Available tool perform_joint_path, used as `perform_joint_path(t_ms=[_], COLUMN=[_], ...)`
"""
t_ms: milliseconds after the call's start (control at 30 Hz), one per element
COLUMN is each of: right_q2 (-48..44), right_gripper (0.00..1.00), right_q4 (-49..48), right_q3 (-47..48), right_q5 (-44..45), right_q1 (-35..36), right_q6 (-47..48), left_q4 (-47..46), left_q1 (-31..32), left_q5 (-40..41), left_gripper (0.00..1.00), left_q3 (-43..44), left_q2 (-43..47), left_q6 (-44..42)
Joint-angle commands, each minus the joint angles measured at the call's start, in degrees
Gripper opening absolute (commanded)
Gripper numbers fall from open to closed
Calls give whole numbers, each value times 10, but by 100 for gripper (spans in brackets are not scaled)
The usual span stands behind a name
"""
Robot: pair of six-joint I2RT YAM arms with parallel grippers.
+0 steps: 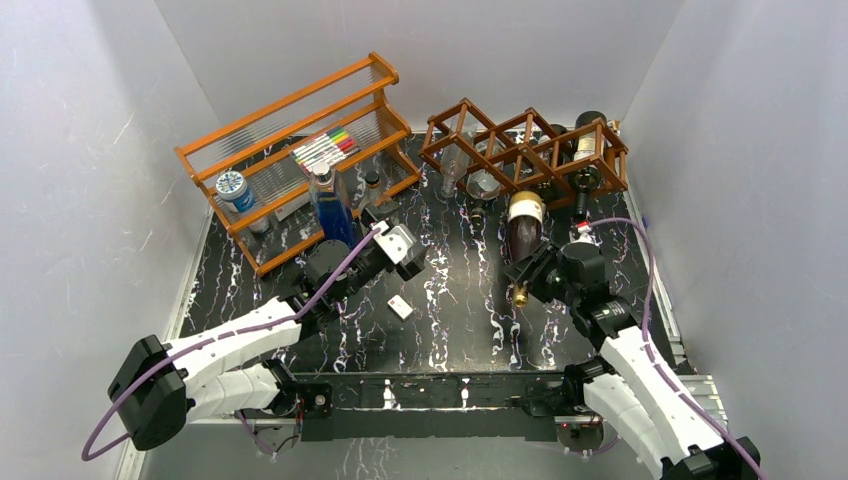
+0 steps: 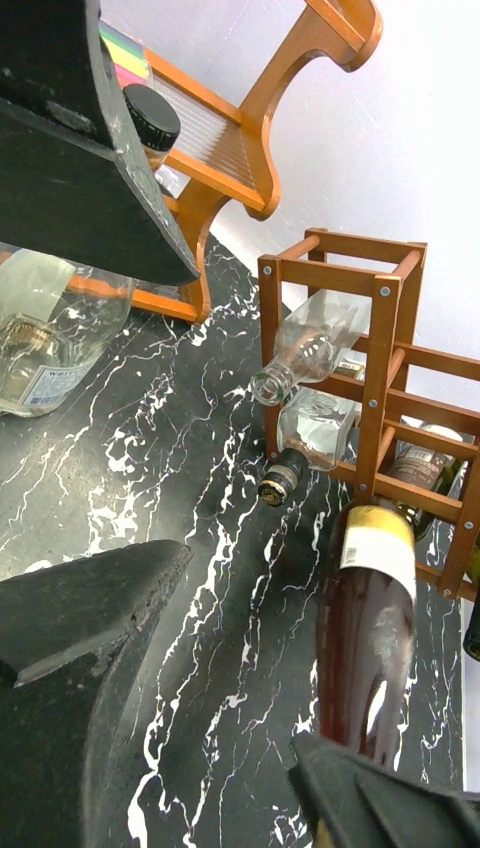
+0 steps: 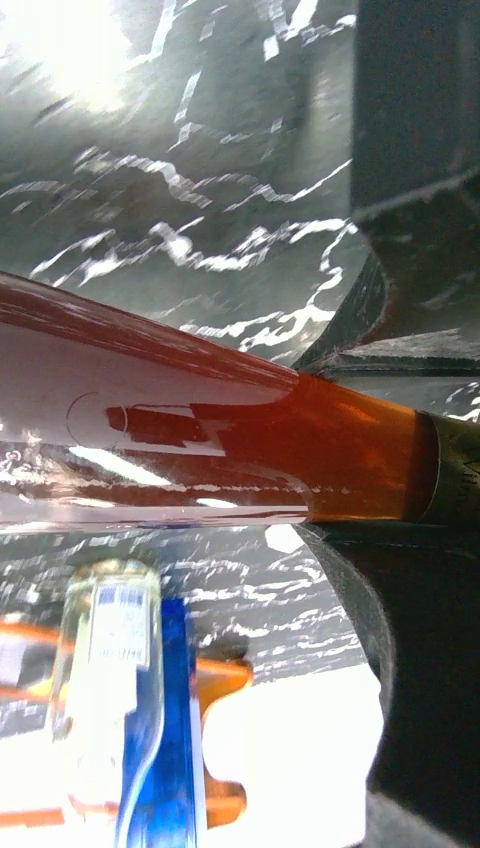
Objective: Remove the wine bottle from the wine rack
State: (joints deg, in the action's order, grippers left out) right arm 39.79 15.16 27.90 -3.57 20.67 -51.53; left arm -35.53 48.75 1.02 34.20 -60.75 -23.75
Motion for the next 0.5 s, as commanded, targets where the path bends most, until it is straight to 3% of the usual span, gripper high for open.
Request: perform_joint_path(t_ms=[0,200,367,467], right_q2=[-60,-98,-72,-16], right_gripper=[0,0,0,0], right_q4=[-88,-20,121,228], right_q3=[42,54,135,224], right_q5=[-3,-33,-107,-191], right_q1=[-5,-5,-5,-5], right_q6=[-4,0,86,196], left_q4=[-19,-17,-3,116], left_q1=[8,8,11,13], left_q5=[-12,-11,-58,-144], left_gripper=[98,98,98,98], left_q3=[9,11,26,103], left_q2=[-1,-8,-10,-14], left_q6=[10,18,43,131])
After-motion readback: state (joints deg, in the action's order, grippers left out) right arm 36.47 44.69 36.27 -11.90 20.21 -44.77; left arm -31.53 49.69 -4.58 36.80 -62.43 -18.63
